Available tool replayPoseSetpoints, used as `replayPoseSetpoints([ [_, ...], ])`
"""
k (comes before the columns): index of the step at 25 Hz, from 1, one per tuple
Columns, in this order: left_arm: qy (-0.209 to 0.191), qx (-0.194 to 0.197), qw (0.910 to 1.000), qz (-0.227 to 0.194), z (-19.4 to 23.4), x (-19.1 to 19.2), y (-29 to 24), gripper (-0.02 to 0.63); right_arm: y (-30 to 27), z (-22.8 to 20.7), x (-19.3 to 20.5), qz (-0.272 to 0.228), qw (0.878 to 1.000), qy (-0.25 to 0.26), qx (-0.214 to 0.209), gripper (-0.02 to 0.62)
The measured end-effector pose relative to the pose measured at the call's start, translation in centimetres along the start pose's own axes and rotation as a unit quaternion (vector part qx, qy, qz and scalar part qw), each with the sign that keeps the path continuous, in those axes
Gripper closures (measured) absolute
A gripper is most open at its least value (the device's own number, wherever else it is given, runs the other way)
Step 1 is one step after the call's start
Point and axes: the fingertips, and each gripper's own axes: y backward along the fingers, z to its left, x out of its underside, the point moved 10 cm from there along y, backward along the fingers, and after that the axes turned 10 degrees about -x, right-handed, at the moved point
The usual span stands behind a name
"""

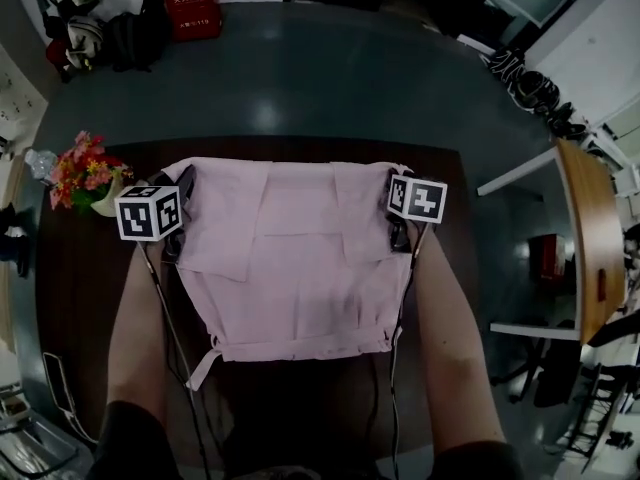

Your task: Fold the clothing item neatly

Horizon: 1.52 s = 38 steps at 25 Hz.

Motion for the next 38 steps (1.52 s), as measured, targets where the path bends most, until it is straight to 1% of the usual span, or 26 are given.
replayPoseSetpoints([
  [1,-0.017,-0.008,0.9998,0.01,0.0,0.2,-0.4,0.572,-0.4,-0.1,0.1,0.004,1.0,0.006,0.005,0.572],
  [4,-0.067,-0.024,0.9971,0.024,-0.2,0.8,-0.9,0.544,-1.0,-0.1,0.2,0.008,0.999,0.024,0.023,0.517],
  [5,-0.083,-0.022,0.9958,0.03,-0.3,1.0,-1.0,0.522,-1.1,-0.2,0.2,0.01,0.999,0.029,0.029,0.503],
  [6,-0.098,-0.015,0.9943,0.04,-0.4,1.3,-1.1,0.484,-1.1,-0.3,0.3,0.011,0.999,0.033,0.039,0.494],
  [7,-0.111,-0.007,0.9924,0.052,-0.5,1.7,-1.1,0.444,-1.0,-0.5,0.4,0.009,0.998,0.033,0.05,0.45],
  [8,-0.121,-0.001,0.9907,0.063,-0.5,2.0,-1.1,0.401,-0.7,-0.8,0.4,0.004,0.998,0.031,0.062,0.42],
  [9,-0.129,0.001,0.9892,0.07,-0.5,2.2,-0.9,0.374,-0.3,-1.2,0.4,-0.003,0.997,0.025,0.072,0.414],
  [11,-0.136,-0.005,0.988,0.073,0.0,2.4,-0.2,0.359,0.7,-1.6,0.5,-0.015,0.996,0.015,0.084,0.414],
  [13,-0.124,-0.013,0.9898,0.068,0.5,2.7,1.3,0.359,2.3,-1.2,0.7,-0.04,0.994,0.027,0.093,0.416],
  [14,-0.111,-0.019,0.9921,0.056,0.7,2.9,2.3,0.359,3.4,-0.7,0.8,-0.059,0.993,0.039,0.095,0.416],
  [15,-0.094,-0.025,0.9946,0.035,0.8,3.1,3.5,0.36,4.5,-0.1,0.9,-0.081,0.991,0.05,0.093,0.416],
  [17,-0.064,-0.036,0.9972,-0.015,0.3,3.5,6.0,0.36,6.9,1.6,1.2,-0.124,0.987,0.065,0.075,0.416],
  [18,-0.057,-0.038,0.997,-0.035,-0.3,3.5,7.3,0.36,8.2,2.7,1.4,-0.143,0.985,0.07,0.062,0.416],
  [20,-0.058,-0.034,0.9955,-0.067,-1.9,3.4,9.6,0.36,10.8,4.8,1.9,-0.174,0.981,0.077,0.041,0.416],
  [22,-0.063,-0.022,0.9933,-0.095,-3.9,2.9,12.3,0.36,14.1,6.7,2.4,-0.209,0.975,0.073,0.023,0.416],
  [24,-0.064,-0.007,0.9901,-0.124,-6.0,2.4,15.5,0.36,18.0,8.6,2.7,-0.259,0.964,0.063,0.006,0.416],
  [27,-0.058,0.017,0.9819,-0.18,-8.6,2.4,20.8,0.362,23.7,11.3,3.7,-0.325,0.944,0.053,-0.011,0.417],
  [28,-0.055,0.021,0.9775,-0.203,-9.6,2.8,22.7,0.362,25.5,12.0,4.4,-0.34,0.939,0.047,-0.013,0.419],
  [29,-0.055,0.021,0.9723,-0.226,-10.7,3.5,24.7,0.368,27.3,12.6,5.3,-0.353,0.935,0.041,-0.014,0.439],
  [31,-0.065,0.008,0.9625,-0.263,-13.2,5.4,28.8,0.432,31.0,13.3,7.4,-0.377,0.926,0.023,-0.013,0.522],
  [32,-0.069,0.001,0.9587,-0.276,-14.6,6.5,31.0,0.459,32.9,13.5,8.6,-0.388,0.921,0.014,-0.014,0.548],
  [33,-0.07,-0.003,0.9556,-0.286,-16.0,7.6,33.2,0.495,34.9,13.6,10.0,-0.396,0.918,0.005,-0.017,0.565],
  [34,-0.067,-0.006,0.953,-0.295,-17.4,8.8,35.4,0.536,36.9,13.6,11.5,-0.403,0.915,-0.002,-0.024,0.566],
  [36,-0.062,-0.008,0.9479,-0.312,-20.3,11.1,39.9,0.571,41.0,13.8,14.7,-0.41,0.911,-0.014,-0.048,0.58],
  [38,-0.062,-0.011,0.9436,-0.325,-23.5,13.6,44.3,0.595,45.2,14.0,18.1,-0.413,0.907,-0.012,-0.08,0.597],
])
